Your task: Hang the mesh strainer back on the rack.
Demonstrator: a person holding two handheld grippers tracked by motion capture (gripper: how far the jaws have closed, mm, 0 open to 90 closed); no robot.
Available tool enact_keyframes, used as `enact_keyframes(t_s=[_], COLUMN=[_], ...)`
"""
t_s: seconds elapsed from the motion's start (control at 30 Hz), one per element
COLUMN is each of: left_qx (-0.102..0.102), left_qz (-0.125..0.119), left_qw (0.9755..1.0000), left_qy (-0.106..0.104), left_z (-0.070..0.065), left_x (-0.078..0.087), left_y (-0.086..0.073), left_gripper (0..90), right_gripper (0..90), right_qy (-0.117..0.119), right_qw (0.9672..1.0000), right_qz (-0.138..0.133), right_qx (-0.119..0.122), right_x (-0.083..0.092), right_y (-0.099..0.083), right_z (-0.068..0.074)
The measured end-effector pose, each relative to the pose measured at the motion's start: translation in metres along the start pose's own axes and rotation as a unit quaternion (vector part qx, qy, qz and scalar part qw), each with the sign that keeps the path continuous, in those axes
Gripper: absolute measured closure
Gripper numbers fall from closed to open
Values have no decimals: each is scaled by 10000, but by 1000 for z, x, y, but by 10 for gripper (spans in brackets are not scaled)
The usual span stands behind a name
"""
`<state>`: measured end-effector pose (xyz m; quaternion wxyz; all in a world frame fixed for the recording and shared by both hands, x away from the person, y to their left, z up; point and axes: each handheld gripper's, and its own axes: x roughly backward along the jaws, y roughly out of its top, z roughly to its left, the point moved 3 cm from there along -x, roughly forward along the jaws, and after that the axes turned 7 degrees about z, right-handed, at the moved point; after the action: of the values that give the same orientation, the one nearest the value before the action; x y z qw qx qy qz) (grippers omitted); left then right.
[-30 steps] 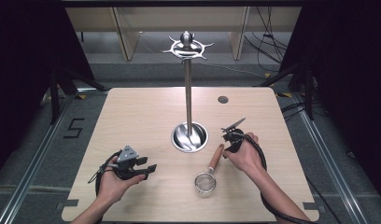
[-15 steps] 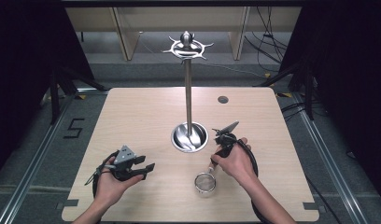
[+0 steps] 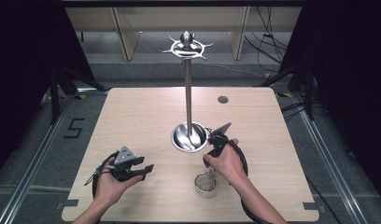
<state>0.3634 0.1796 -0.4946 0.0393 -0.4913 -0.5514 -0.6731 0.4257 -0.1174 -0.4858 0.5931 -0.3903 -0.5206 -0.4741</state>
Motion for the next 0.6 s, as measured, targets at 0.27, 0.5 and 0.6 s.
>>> enact_keyframes(t_s=[0.27, 0.5, 0.6], left_qx=[-73, -83, -79], left_qz=[-46, 2, 18], left_qw=[9999, 9999, 9999], left_qy=[-54, -115, -139], left_z=[-4, -4, -5], left_x=[-1, -1, -1], left_y=[1, 1, 1], left_gripper=[480, 485, 485], right_gripper=[460, 530, 572], right_qy=[162, -24, -176], right_qw=[9987, 9987, 9991], right_qz=[263, 368, 304], right_qx=[-393, -364, -231], right_x=[-12, -17, -17], right_y=[4, 7, 7], right_z=[2, 0, -3])
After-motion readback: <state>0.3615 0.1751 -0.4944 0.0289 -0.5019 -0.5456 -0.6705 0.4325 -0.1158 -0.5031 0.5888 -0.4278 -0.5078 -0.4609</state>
